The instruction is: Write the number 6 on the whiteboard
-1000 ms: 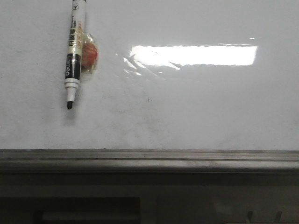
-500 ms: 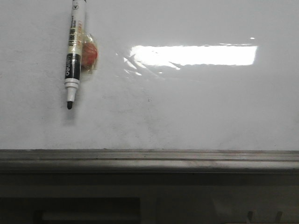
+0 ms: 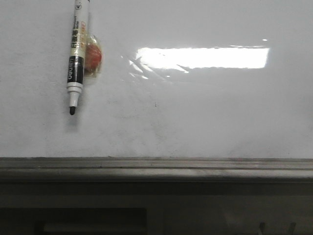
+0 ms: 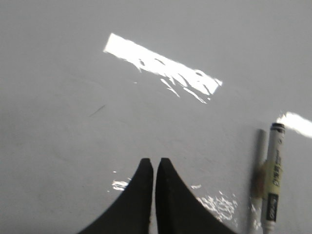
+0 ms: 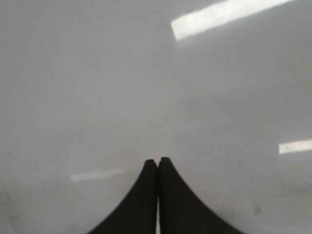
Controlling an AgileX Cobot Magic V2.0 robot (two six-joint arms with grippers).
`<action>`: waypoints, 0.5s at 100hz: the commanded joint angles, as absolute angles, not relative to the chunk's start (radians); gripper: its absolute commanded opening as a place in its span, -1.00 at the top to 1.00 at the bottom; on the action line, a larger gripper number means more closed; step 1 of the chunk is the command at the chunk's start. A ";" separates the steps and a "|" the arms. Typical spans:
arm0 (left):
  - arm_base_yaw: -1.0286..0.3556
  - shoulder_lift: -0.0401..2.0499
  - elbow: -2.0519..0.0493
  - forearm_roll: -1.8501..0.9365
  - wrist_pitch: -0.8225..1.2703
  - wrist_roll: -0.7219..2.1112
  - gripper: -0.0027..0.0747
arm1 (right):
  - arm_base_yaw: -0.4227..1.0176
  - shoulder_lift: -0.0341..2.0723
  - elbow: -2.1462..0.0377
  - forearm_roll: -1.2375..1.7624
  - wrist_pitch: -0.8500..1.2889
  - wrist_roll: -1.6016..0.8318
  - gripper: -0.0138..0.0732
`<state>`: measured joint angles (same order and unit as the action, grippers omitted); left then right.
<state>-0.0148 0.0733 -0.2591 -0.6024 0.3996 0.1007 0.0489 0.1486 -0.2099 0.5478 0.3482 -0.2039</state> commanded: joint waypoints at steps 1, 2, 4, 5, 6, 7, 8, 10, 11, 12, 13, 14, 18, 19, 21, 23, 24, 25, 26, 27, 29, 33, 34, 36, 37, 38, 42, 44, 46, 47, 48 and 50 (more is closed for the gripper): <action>-0.013 0.171 -0.394 -0.580 0.479 0.179 0.98 | 0.044 0.281 -0.324 0.520 0.398 -0.205 0.80; -0.013 0.185 -0.402 -0.580 0.487 0.195 0.98 | 0.044 0.290 -0.336 0.520 0.404 -0.205 0.80; -0.013 0.206 -0.424 -0.580 0.508 0.209 0.98 | 0.044 0.316 -0.354 0.515 0.421 -0.205 0.81; -0.013 0.212 -0.431 -0.580 0.515 0.223 0.98 | 0.044 0.332 -0.360 0.515 0.431 -0.207 0.80; -0.013 0.219 -0.443 -0.580 0.525 0.229 0.98 | 0.044 0.341 -0.371 0.511 0.435 -0.207 0.81; -0.013 0.231 -0.450 -0.580 0.529 0.240 0.98 | 0.044 0.356 -0.376 0.510 0.439 -0.209 0.81; -0.015 0.237 -0.461 -0.580 0.537 0.247 0.98 | 0.044 0.364 -0.381 0.510 0.446 -0.212 0.80; -0.024 0.259 -0.477 -0.582 0.543 0.262 0.98 | 0.044 0.392 -0.399 0.510 0.455 -0.217 0.80; -0.030 0.264 -0.486 -0.582 0.543 0.261 0.98 | 0.044 0.392 -0.403 0.510 0.458 -0.217 0.80; -0.034 0.269 -0.486 -0.582 0.543 0.261 0.98 | 0.044 0.405 -0.407 0.510 0.463 -0.220 0.80; -0.037 0.273 -0.494 -0.586 0.543 0.261 0.98 | 0.044 0.412 -0.415 0.510 0.465 -0.223 0.80; -0.041 0.282 -0.497 -0.588 0.540 0.261 0.98 | 0.044 0.424 -0.418 0.510 0.468 -0.225 0.80; -0.068 0.303 -0.513 -0.606 0.532 0.261 0.98 | 0.044 0.450 -0.438 0.510 0.486 -0.245 0.80; -0.078 0.306 -0.515 -0.608 0.530 0.261 0.98 | 0.044 0.459 -0.441 0.510 0.493 -0.249 0.80; -0.088 0.316 -0.521 -0.610 0.528 0.261 0.98 | 0.044 0.470 -0.449 0.510 0.498 -0.261 0.78; -0.103 0.325 -0.526 -0.610 0.528 0.265 0.98 | 0.046 0.476 -0.456 0.512 0.506 -0.268 0.75; -0.112 0.328 -0.529 -0.610 0.528 0.267 0.98 | 0.046 0.482 -0.458 0.512 0.511 -0.271 0.74; -0.117 0.334 -0.528 -0.610 0.528 0.269 0.97 | 0.046 0.484 -0.460 0.512 0.513 -0.275 0.70; -0.126 0.337 -0.529 -0.610 0.528 0.274 0.97 | 0.046 0.488 -0.463 0.512 0.518 -0.275 0.68; -0.131 0.340 -0.531 -0.613 0.528 0.277 0.95 | 0.046 0.490 -0.466 0.512 0.518 -0.278 0.64; -0.145 0.348 -0.531 -0.616 0.528 0.281 0.93 | 0.046 0.493 -0.468 0.514 0.525 -0.283 0.59; -0.172 0.365 -0.531 -0.616 0.528 0.281 0.83 | 0.046 0.498 -0.474 0.517 0.537 -0.285 0.39; -0.177 0.368 -0.531 -0.616 0.528 0.281 0.79 | 0.046 0.500 -0.474 0.519 0.537 -0.285 0.31; -0.190 0.378 -0.531 -0.616 0.530 0.281 0.73 | 0.046 0.500 -0.474 0.524 0.538 -0.285 0.22; -0.194 0.384 -0.531 -0.616 0.530 0.281 0.67 | 0.046 0.500 -0.474 0.525 0.539 -0.285 0.13; -0.203 0.387 -0.531 -0.616 0.530 0.281 0.63 | 0.046 0.500 -0.474 0.527 0.539 -0.285 0.08; -0.223 0.411 -0.531 -0.624 0.530 0.281 0.40 | 0.046 0.500 -0.474 0.534 0.539 -0.285 -0.18; -0.234 0.423 -0.531 -0.630 0.530 0.281 0.27 | 0.046 0.500 -0.474 0.539 0.539 -0.285 -0.29; -0.245 0.436 -0.531 -0.639 0.530 0.281 0.12 | 0.046 0.500 -0.474 0.544 0.539 -0.285 -0.37; -0.248 0.441 -0.531 -0.641 0.528 0.281 0.07 | 0.046 0.500 -0.474 0.544 0.539 -0.285 -0.39; -0.255 0.445 -0.531 -0.648 0.528 0.281 -0.02 | 0.046 0.500 -0.474 0.546 0.539 -0.285 -0.43; -0.264 0.459 -0.531 -0.660 0.523 0.287 -0.12 | 0.046 0.500 -0.474 0.548 0.539 -0.285 -0.46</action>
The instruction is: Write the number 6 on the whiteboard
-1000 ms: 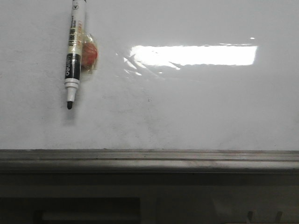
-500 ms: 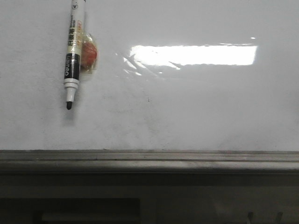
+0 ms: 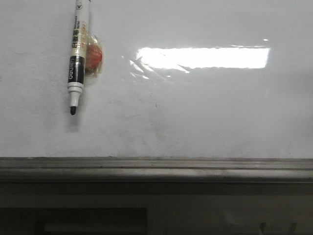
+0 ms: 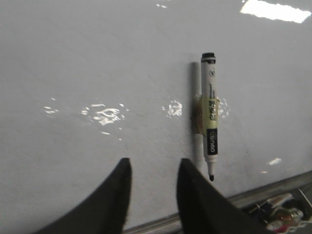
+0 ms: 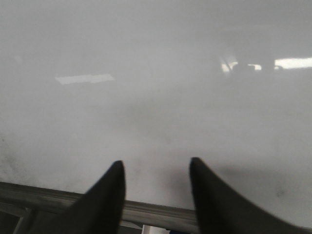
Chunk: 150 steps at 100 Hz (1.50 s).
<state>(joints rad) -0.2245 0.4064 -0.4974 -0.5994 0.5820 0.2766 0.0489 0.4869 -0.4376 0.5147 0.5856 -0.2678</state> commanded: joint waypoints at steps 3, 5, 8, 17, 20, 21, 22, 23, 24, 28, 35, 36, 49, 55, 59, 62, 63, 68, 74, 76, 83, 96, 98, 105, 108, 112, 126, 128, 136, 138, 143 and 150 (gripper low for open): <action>-0.276 0.483 -0.531 -0.676 0.517 0.301 -0.34 | 0.046 0.500 -0.474 0.550 0.539 -0.285 -0.50; -0.286 0.493 -0.531 -0.689 0.511 0.315 -0.44 | 0.046 0.500 -0.474 0.550 0.539 -0.285 -0.49; -0.298 0.519 -0.531 -0.707 0.501 0.339 -0.53 | 0.046 0.500 -0.474 0.550 0.539 -0.285 -0.49; -0.339 0.587 -0.531 -0.779 0.463 0.422 -0.51 | 0.046 0.500 -0.474 0.550 0.539 -0.285 -0.49; -0.354 0.609 -0.531 -0.803 0.448 0.456 -0.48 | 0.046 0.500 -0.474 0.550 0.539 -0.285 -0.49; -0.361 0.615 -0.531 -0.814 0.441 0.462 -0.47 | 0.046 0.500 -0.474 0.550 0.539 -0.285 -0.49; -0.365 0.626 -0.531 -0.819 0.437 0.472 -0.45 | 0.046 0.500 -0.474 0.550 0.539 -0.285 -0.49; -0.373 0.632 -0.531 -0.824 0.433 0.477 -0.45 | 0.046 0.500 -0.474 0.550 0.539 -0.285 -0.49; -0.377 0.643 -0.531 -0.833 0.424 0.482 -0.43 | 0.046 0.500 -0.474 0.550 0.539 -0.285 -0.49; -0.402 0.673 -0.532 -0.851 0.395 0.504 -0.40 | 0.046 0.500 -0.474 0.550 0.539 -0.285 -0.49; -0.452 0.732 -0.532 -0.860 0.340 0.519 -0.39 | 0.046 0.500 -0.474 0.550 0.535 -0.285 -0.49; -0.458 0.744 -0.532 -0.860 0.333 0.519 -0.39 | 0.046 0.500 -0.474 0.550 0.535 -0.285 -0.49; -0.582 0.845 -0.538 -0.862 0.193 0.519 -0.39 | 0.046 0.500 -0.474 0.550 0.534 -0.285 -0.49; -0.636 0.894 -0.551 -0.860 0.138 0.519 -0.39 | 0.046 0.500 -0.474 0.550 0.534 -0.285 -0.49; -0.672 0.925 -0.562 -0.855 0.098 0.519 -0.39 | 0.046 0.500 -0.474 0.550 0.534 -0.285 -0.49; -0.693 0.945 -0.568 -0.853 0.073 0.519 -0.39 | 0.046 0.500 -0.474 0.550 0.534 -0.285 -0.49; -0.701 0.949 -0.571 -0.851 0.061 0.519 -0.39 | 0.046 0.500 -0.474 0.550 0.534 -0.285 -0.49; -0.725 0.980 -0.576 -0.851 0.025 0.519 -0.39 | 0.046 0.500 -0.474 0.550 0.534 -0.285 -0.49; -0.737 1.017 -0.582 -0.851 0.000 0.519 -0.39 | 0.046 0.500 -0.474 0.550 0.534 -0.285 -0.49; -0.736 1.027 -0.584 -0.851 -0.012 0.519 -0.39 | 0.046 0.500 -0.474 0.550 0.534 -0.285 -0.49; -0.741 1.058 -0.589 -0.849 -0.035 0.519 -0.39 | 0.046 0.500 -0.474 0.550 0.534 -0.285 -0.49; -0.741 1.102 -0.591 -0.849 -0.052 0.519 -0.26 | 0.046 0.500 -0.474 0.550 0.531 -0.285 -0.49; -0.741 1.106 -0.591 -0.849 -0.057 0.519 -0.21 | 0.046 0.500 -0.474 0.550 0.529 -0.285 -0.49; -0.741 1.121 -0.593 -0.849 -0.074 0.519 -0.04 | 0.046 0.500 -0.474 0.550 0.527 -0.285 -0.49; -0.741 1.123 -0.593 -0.849 -0.082 0.519 0.08 | 0.046 0.500 -0.474 0.550 0.527 -0.285 -0.49; -0.741 1.125 -0.594 -0.849 -0.086 0.519 0.20 | 0.046 0.500 -0.474 0.550 0.527 -0.285 -0.49; -0.741 1.125 -0.599 -0.832 -0.076 0.523 0.84 | 0.046 0.500 -0.474 0.550 0.527 -0.285 -0.49; -0.741 1.125 -0.600 -0.832 -0.077 0.523 0.96 | 0.046 0.500 -0.474 0.550 0.527 -0.285 -0.49; -0.741 1.121 -0.603 -0.829 -0.070 0.532 0.98 | 0.046 0.500 -0.474 0.550 0.529 -0.285 -0.49; -0.741 1.117 -0.603 -0.829 -0.070 0.534 0.98 | 0.046 0.500 -0.474 0.550 0.530 -0.285 -0.49; -0.741 1.102 -0.603 -0.821 -0.061 0.546 0.98 | 0.046 0.500 -0.474 0.550 0.538 -0.285 -0.49; -0.741 1.066 -0.603 -0.769 -0.023 0.560 0.98 | 0.046 0.500 -0.474 0.565 0.556 -0.298 -0.49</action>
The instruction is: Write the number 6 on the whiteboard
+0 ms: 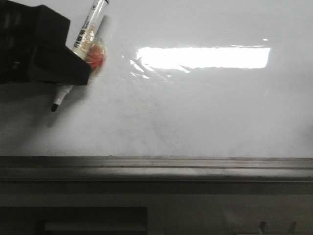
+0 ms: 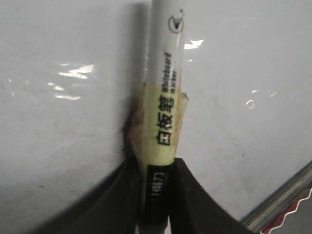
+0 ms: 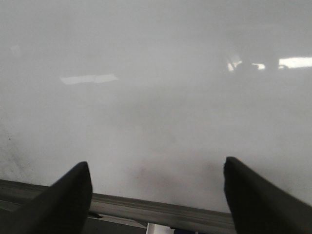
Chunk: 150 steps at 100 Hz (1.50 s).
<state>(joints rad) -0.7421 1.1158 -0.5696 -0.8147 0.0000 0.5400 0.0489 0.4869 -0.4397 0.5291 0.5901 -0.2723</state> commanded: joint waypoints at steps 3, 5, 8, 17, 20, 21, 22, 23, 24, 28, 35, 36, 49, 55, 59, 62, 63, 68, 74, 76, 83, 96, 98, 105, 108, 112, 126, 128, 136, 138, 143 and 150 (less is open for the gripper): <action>-0.741 1.045 -0.607 -0.746 0.000 0.571 0.98 | 0.046 0.500 -0.474 0.594 0.567 -0.316 -0.49; -0.741 1.033 -0.609 -0.725 0.027 0.572 0.98 | 0.046 0.500 -0.476 0.611 0.572 -0.339 -0.49; -0.741 1.017 -0.620 -0.693 0.064 0.578 0.98 | 0.047 0.505 -0.479 0.659 0.591 -0.377 -0.49; -0.741 0.982 -0.657 -0.584 0.216 0.584 0.98 | 0.047 0.543 -0.513 0.811 0.656 -0.536 -0.49; -0.741 0.976 -0.674 -0.548 0.275 0.584 0.98 | 0.047 0.567 -0.528 0.865 0.686 -0.581 -0.49; -0.741 0.976 -0.682 -0.541 0.296 0.584 0.98 | 0.047 0.572 -0.535 0.876 0.691 -0.602 -0.49; -0.741 0.976 -0.685 -0.534 0.296 0.584 0.98 | 0.047 0.578 -0.535 0.886 0.698 -0.602 -0.49; -0.741 0.976 -0.688 -0.520 0.317 0.584 0.98 | 0.047 0.583 -0.544 0.897 0.704 -0.622 -0.49; -0.741 0.976 -0.691 -0.514 0.327 0.584 0.98 | 0.047 0.595 -0.548 0.917 0.715 -0.632 -0.49; -0.743 0.976 -0.710 -0.483 0.377 0.584 0.98 | 0.047 0.636 -0.578 0.976 0.752 -0.692 -0.49; -0.761 0.978 -0.729 -0.432 0.417 0.584 0.98 | 0.047 0.711 -0.624 1.058 0.822 -0.767 -0.49; -0.764 0.978 -0.731 -0.429 0.419 0.584 0.98 | 0.047 0.719 -0.629 1.066 0.829 -0.775 -0.49; -0.843 0.987 -0.749 -0.355 0.421 0.586 0.98 | 0.047 0.862 -0.708 1.219 0.965 -0.897 -0.49; -0.875 1.003 -0.756 -0.323 0.423 0.586 0.98 | 0.048 0.930 -0.740 1.255 1.019 -0.918 -0.49; -0.894 1.019 -0.760 -0.312 0.423 0.583 0.98 | 0.051 0.966 -0.766 1.260 1.045 -0.923 -0.49; -0.903 1.029 -0.765 -0.312 0.421 0.583 0.98 | 0.055 1.001 -0.784 1.260 1.072 -0.925 -0.49; -0.907 1.032 -0.765 -0.312 0.419 0.583 0.98 | 0.059 1.007 -0.792 1.260 1.077 -0.927 -0.49; -0.918 1.055 -0.776 -0.312 0.412 0.583 0.98 | 0.074 1.048 -0.817 1.260 1.103 -0.929 -0.49; -0.922 1.077 -0.793 -0.312 0.408 0.583 0.98 | 0.109 1.102 -0.852 1.260 1.125 -0.929 -0.49; -0.922 1.084 -0.800 -0.312 0.408 0.583 0.98 | 0.119 1.118 -0.860 1.260 1.128 -0.929 -0.49; -0.922 1.107 -0.825 -0.312 0.408 0.583 0.98 | 0.165 1.164 -0.889 1.258 1.128 -0.929 -0.49; -0.922 1.132 -0.857 -0.303 0.408 0.583 0.98 | 0.239 1.229 -0.931 1.251 1.122 -0.929 -0.49; -0.922 1.133 -0.860 -0.298 0.408 0.583 0.98 | 0.247 1.238 -0.938 1.249 1.120 -0.929 -0.49; -0.922 1.140 -0.864 -0.298 0.401 0.583 0.98 | 0.272 1.264 -0.957 1.243 1.117 -0.931 -0.49; -0.922 1.142 -0.864 -0.298 0.398 0.583 0.98 | 0.280 1.276 -0.962 1.243 1.116 -0.931 -0.48; -0.922 1.142 -0.864 -0.298 0.396 0.583 0.98 | 0.290 1.285 -0.972 1.237 1.114 -0.932 -0.41; -0.922 1.142 -0.864 -0.298 0.385 0.583 0.98 | 0.297 1.296 -0.982 1.222 1.105 -0.950 0.05; -0.922 1.142 -0.864 -0.298 0.382 0.583 0.98 | 0.297 1.296 -0.982 1.222 1.105 -0.957 0.14; -0.922 1.142 -0.864 -0.298 0.368 0.583 0.98 | 0.297 1.296 -0.982 1.222 1.123 -0.974 0.48; -0.922 1.142 -0.864 -0.298 0.366 0.583 0.98 | 0.297 1.296 -0.982 1.218 1.125 -0.976 0.53; -0.922 1.142 -0.864 -0.298 0.359 0.583 0.98 | 0.297 1.296 -0.982 1.217 1.132 -0.981 0.70; -0.922 1.142 -0.864 -0.298 0.348 0.583 0.98 | 0.297 1.296 -0.982 1.215 1.128 -0.984 0.85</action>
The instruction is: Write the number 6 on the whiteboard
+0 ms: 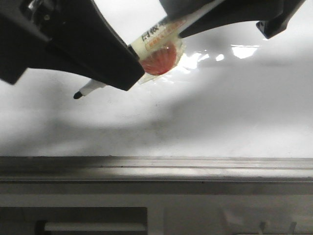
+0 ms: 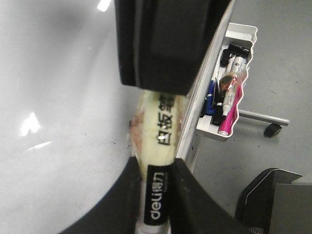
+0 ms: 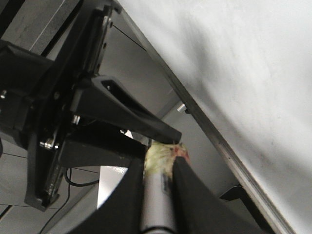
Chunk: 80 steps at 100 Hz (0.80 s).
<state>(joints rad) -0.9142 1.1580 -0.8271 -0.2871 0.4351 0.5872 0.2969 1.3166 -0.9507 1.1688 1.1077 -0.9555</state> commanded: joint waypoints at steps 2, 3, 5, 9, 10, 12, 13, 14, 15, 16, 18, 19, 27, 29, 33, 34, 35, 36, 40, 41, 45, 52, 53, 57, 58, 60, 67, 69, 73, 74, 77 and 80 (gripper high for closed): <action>-0.922 1.142 -0.864 -0.298 0.345 0.583 0.98 | 0.297 1.296 -0.982 1.215 1.128 -0.984 0.85; -0.922 1.142 -0.864 -0.298 0.346 0.583 0.98 | 0.297 1.296 -0.982 1.215 1.128 -0.984 0.85; -0.922 1.142 -0.864 -0.298 0.346 0.583 0.98 | 0.297 1.296 -0.982 1.215 1.128 -0.985 0.84; -0.922 1.142 -0.864 -0.298 0.346 0.583 0.98 | 0.297 1.296 -0.982 1.212 1.128 -0.990 0.82; -0.922 1.142 -0.864 -0.298 0.346 0.583 0.98 | 0.297 1.296 -0.982 1.212 1.128 -0.990 0.82; -0.922 1.142 -0.864 -0.298 0.346 0.583 0.97 | 0.297 1.296 -0.982 1.210 1.128 -0.993 0.82; -0.922 1.142 -0.864 -0.298 0.346 0.583 0.97 | 0.297 1.296 -0.982 1.209 1.128 -0.993 0.82; -0.922 1.142 -0.864 -0.298 0.346 0.583 0.97 | 0.297 1.296 -0.982 1.207 1.128 -0.995 0.82; -0.920 1.142 -0.864 -0.298 0.346 0.583 0.96 | 0.297 1.296 -0.982 1.208 1.128 -0.995 0.82; -0.920 1.142 -0.864 -0.298 0.346 0.583 0.95 | 0.297 1.296 -0.982 1.205 1.128 -0.998 0.82; -0.920 1.142 -0.864 -0.298 0.347 0.583 0.91 | 0.297 1.296 -0.982 1.205 1.128 -1.001 0.82; -0.920 1.142 -0.864 -0.298 0.347 0.583 0.90 | 0.297 1.296 -0.982 1.205 1.128 -1.002 0.82; -0.918 1.142 -0.864 -0.298 0.347 0.583 0.61 | 0.297 1.296 -0.980 1.205 1.119 -1.010 0.82; -0.916 1.142 -0.864 -0.298 0.347 0.583 0.50 | 0.297 1.295 -0.980 1.203 1.116 -1.011 0.80; -0.907 1.137 -0.864 -0.305 0.347 0.583 0.25 | 0.297 1.290 -0.980 1.198 1.114 -1.016 0.78; -0.903 1.137 -0.864 -0.307 0.347 0.583 0.21 | 0.297 1.290 -0.980 1.198 1.114 -1.018 0.78; -0.900 1.135 -0.864 -0.309 0.347 0.583 0.12 | 0.297 1.288 -0.980 1.196 1.112 -1.018 0.78; -0.898 1.133 -0.864 -0.313 0.347 0.583 0.07 | 0.297 1.284 -0.980 1.195 1.112 -1.018 0.78; -0.879 1.124 -0.864 -0.330 0.345 0.579 -0.19 | 0.297 1.270 -0.976 1.196 1.103 -1.025 0.78; -0.871 1.123 -0.864 -0.333 0.345 0.576 -0.23 | 0.297 1.263 -0.974 1.196 1.100 -1.024 0.78; -0.848 1.109 -0.864 -0.351 0.345 0.559 -0.42 | 0.297 1.240 -0.966 1.196 1.086 -1.032 0.78; -0.792 1.080 -0.864 -0.394 0.352 0.557 -0.52 | 0.297 1.175 -0.936 1.193 1.029 -1.039 0.78; -0.779 1.077 -0.864 -0.398 0.354 0.557 -0.51 | 0.297 1.167 -0.928 1.191 1.022 -1.042 0.78; -0.746 1.056 -0.862 -0.435 0.357 0.557 -0.48 | 0.297 1.118 -0.901 1.185 0.972 -1.041 0.78; -0.733 1.052 -0.862 -0.448 0.357 0.557 -0.47 | 0.297 1.109 -0.896 1.181 0.963 -1.041 0.78; -0.712 1.040 -0.858 -0.459 0.357 0.557 -0.46 | 0.297 1.073 -0.877 1.179 0.928 -1.041 0.78; -0.647 0.997 -0.842 -0.517 0.350 0.557 -0.40 | 0.297 0.991 -0.827 1.167 0.846 -1.041 0.78; -0.630 0.983 -0.834 -0.533 0.345 0.557 -0.39 | 0.297 0.964 -0.809 1.162 0.817 -1.041 0.78; -0.603 0.955 -0.813 -0.551 0.332 0.557 -0.37 | 0.297 0.910 -0.773 1.155 0.759 -1.041 0.78; -0.593 0.950 -0.808 -0.553 0.326 0.557 -0.37 | 0.297 0.893 -0.761 1.155 0.739 -1.041 0.78; -0.576 0.924 -0.789 -0.563 0.312 0.557 -0.36 | 0.297 0.862 -0.736 1.153 0.694 -1.041 0.78; -0.560 0.904 -0.761 -0.572 0.293 0.557 -0.36 | 0.297 0.833 -0.712 1.151 0.651 -1.041 0.78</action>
